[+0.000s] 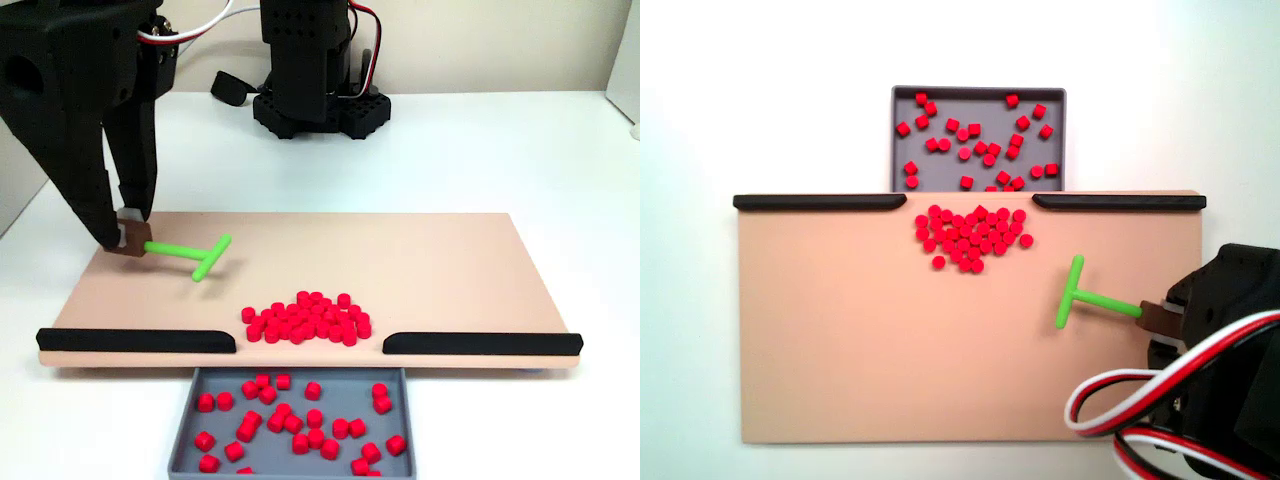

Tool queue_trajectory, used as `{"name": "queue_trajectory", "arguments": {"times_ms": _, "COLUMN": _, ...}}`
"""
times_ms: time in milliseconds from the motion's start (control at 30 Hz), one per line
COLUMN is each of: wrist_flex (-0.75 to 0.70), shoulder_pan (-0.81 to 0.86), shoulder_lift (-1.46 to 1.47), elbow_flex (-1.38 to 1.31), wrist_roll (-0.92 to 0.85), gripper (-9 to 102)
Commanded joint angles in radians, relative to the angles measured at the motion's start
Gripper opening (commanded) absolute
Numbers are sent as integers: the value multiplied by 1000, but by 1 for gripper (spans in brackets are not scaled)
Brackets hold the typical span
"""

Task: Push granules from right to the grey container

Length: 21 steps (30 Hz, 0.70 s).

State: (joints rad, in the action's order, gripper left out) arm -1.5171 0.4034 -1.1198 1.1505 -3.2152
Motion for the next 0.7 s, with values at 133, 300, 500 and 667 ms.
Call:
{"name": "queue_trajectory", "arguments": {"times_ms": 133, "wrist_flex": -3, "shoulder_pan": -11, "shoulder_lift": 51, "elbow_flex": -91, "wrist_roll": -179, "gripper": 0}}
{"name": "queue_trajectory", "arguments": {"times_ms": 300, "wrist_flex": -3, "shoulder_pan": -21, "shoulder_lift": 104, "elbow_flex": -149, "wrist_roll": -184, "gripper": 0}}
{"name": "queue_trajectory", "arguments": {"times_ms": 500, "wrist_flex": -3, "shoulder_pan": -31, "shoulder_lift": 117, "elbow_flex": -161, "wrist_roll": -178, "gripper": 0}}
{"name": "queue_trajectory", "arguments": {"times_ms": 667, "wrist_flex": -3, "shoulder_pan": -40, "shoulder_lift": 121, "elbow_flex": -161, "wrist_roll": -156, "gripper": 0}}
